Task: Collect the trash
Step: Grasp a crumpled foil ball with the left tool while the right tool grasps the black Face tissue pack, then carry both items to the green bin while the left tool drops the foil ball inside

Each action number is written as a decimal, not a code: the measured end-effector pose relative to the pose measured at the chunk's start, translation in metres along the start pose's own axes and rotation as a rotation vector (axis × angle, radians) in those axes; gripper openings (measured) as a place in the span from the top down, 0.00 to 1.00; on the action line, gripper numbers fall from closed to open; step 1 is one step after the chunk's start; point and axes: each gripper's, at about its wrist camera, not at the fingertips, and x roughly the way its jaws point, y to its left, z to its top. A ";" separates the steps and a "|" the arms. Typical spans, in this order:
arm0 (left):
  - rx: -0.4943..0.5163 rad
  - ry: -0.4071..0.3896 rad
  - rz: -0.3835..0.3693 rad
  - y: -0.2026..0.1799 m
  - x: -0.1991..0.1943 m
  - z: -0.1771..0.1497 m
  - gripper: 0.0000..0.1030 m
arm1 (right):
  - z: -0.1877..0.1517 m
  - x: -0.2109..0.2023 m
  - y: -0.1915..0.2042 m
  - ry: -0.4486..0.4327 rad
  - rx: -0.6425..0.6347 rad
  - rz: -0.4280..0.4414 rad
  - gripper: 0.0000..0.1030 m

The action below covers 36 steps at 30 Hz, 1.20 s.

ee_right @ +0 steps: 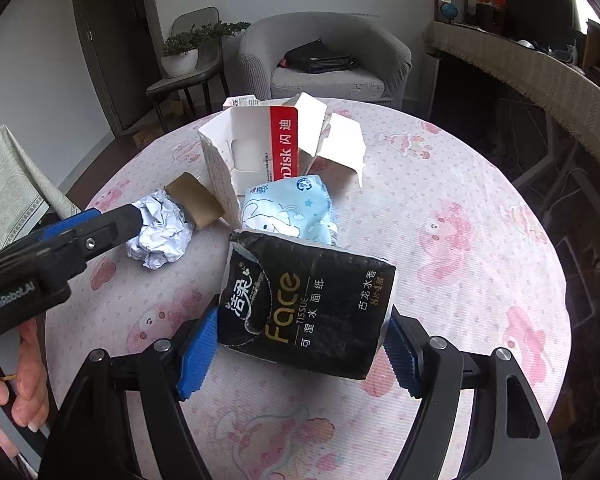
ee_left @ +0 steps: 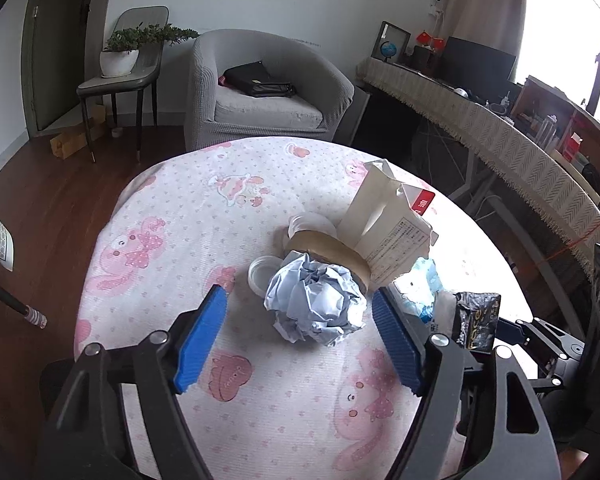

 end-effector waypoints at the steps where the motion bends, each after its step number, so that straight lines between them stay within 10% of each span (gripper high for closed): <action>1: -0.004 0.003 -0.001 -0.002 0.002 0.000 0.25 | -0.001 -0.002 -0.004 -0.004 0.002 0.006 0.28; 36: -0.013 0.013 -0.033 0.003 -0.003 -0.005 0.62 | 0.010 -0.019 0.001 -0.054 0.006 0.057 0.28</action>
